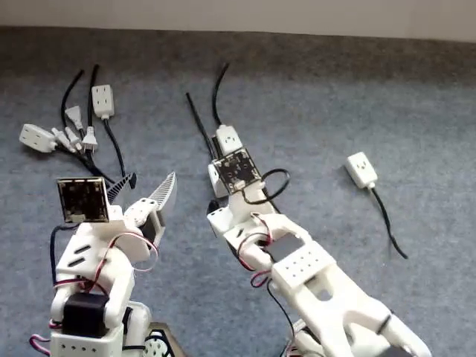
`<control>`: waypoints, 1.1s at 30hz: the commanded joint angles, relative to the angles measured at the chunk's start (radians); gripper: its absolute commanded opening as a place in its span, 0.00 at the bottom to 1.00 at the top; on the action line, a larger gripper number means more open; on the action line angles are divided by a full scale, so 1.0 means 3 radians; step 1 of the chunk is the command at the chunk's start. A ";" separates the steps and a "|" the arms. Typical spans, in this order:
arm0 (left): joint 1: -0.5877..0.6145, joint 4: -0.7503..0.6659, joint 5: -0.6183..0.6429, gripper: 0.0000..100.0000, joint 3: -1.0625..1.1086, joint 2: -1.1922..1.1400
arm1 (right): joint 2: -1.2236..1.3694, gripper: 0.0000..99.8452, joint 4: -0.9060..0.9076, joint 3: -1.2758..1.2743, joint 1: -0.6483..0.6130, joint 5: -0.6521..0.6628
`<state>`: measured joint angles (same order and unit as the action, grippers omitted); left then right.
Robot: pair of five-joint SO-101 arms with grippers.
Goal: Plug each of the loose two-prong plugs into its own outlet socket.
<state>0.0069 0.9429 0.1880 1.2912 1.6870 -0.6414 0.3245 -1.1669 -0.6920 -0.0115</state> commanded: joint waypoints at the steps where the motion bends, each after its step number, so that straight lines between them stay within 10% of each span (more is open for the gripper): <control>1: 0.0013 -0.0118 0.0015 0.25 0.0018 0.0023 | 0.0806 0.32 -0.0166 0.0591 -0.0013 -0.0031; 22: 0.0013 -0.0133 0.0015 0.25 0.0156 0.0023 | 0.2862 0.31 -0.0166 0.2176 0.0458 -0.0020; 33: 0.0013 -0.0757 0.0015 0.25 0.0662 0.0023 | 0.2365 0.07 0.0412 0.2192 0.0529 -0.0015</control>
<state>0.0069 0.7587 0.1880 1.4845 1.6901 0.1903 0.3276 -0.5547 -0.5432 -0.0115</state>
